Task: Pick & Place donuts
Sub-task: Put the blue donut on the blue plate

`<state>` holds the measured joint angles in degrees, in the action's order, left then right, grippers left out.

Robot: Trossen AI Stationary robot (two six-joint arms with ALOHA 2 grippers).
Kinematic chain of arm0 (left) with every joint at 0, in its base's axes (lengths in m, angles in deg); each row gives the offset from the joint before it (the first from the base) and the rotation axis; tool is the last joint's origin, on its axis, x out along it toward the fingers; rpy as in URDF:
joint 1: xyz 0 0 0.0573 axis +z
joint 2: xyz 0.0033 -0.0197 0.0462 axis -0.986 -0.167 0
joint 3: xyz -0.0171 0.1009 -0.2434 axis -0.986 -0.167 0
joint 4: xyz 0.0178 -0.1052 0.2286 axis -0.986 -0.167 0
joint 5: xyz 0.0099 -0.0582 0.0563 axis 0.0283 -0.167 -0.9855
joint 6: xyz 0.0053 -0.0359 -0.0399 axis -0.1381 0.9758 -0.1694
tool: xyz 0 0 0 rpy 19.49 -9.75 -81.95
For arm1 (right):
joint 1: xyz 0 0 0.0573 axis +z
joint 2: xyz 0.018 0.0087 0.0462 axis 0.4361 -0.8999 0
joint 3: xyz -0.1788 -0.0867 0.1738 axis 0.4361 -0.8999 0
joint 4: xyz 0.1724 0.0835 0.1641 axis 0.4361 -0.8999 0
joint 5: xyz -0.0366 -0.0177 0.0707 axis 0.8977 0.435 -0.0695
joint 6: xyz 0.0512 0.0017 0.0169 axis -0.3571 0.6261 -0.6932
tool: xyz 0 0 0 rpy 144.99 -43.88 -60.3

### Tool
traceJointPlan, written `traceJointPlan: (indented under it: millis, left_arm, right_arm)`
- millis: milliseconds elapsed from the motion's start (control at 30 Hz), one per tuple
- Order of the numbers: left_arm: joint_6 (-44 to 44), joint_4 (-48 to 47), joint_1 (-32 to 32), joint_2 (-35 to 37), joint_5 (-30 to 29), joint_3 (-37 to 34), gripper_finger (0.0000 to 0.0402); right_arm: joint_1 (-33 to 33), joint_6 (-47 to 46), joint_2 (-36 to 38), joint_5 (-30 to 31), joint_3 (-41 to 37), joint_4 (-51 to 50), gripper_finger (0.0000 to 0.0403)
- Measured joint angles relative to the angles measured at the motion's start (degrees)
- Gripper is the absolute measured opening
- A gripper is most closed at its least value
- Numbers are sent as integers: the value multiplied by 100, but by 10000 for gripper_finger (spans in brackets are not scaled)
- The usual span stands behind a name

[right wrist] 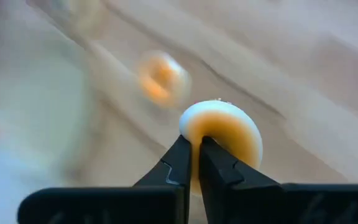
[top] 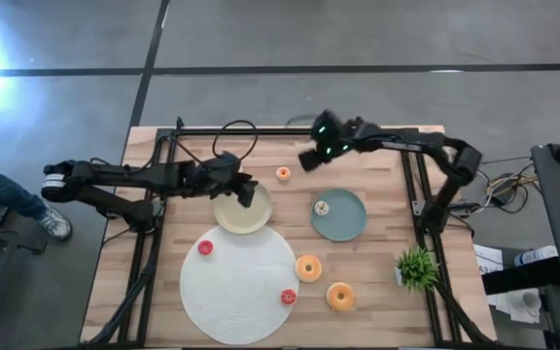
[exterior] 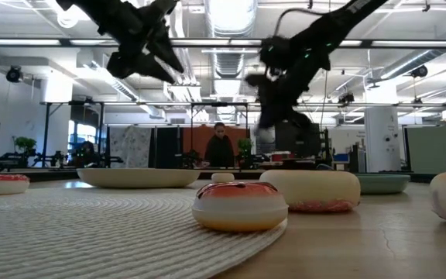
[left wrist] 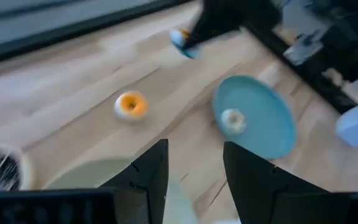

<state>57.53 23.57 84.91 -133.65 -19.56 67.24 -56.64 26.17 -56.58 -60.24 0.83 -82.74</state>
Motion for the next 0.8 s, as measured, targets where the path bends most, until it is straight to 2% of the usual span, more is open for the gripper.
traceJointPlan:
  millis: [67,167,300,400,500,667,800]
  left_arm:
    - [-252,459,-27,-61,-2,-22,127]
    - [-387,1328,-26,-162,-121,-239,127]
    - [-250,3017,85,-392,-431,-655,127]
    - [-354,4072,140,-666,-623,-825,129]
    - [-974,4756,141,-1022,-630,-795,135]
    - [-2266,4808,78,-1616,-779,-282,165]
    - [-2414,4673,78,-1960,-1392,98,194]
  right_arm:
    - [-175,-744,440,-453,-381,1156,12]
    - [-311,-1985,988,-806,-1092,3127,11]
    - [-245,-3417,1493,-719,-1961,5054,12]
    - [-77,-4037,1685,-417,-2361,5639,12]
    - [144,-4235,1731,-335,-2512,5727,12]
    - [468,-4216,1727,-53,-2490,5872,13]
    - [549,-4172,1746,122,-2488,5846,13]
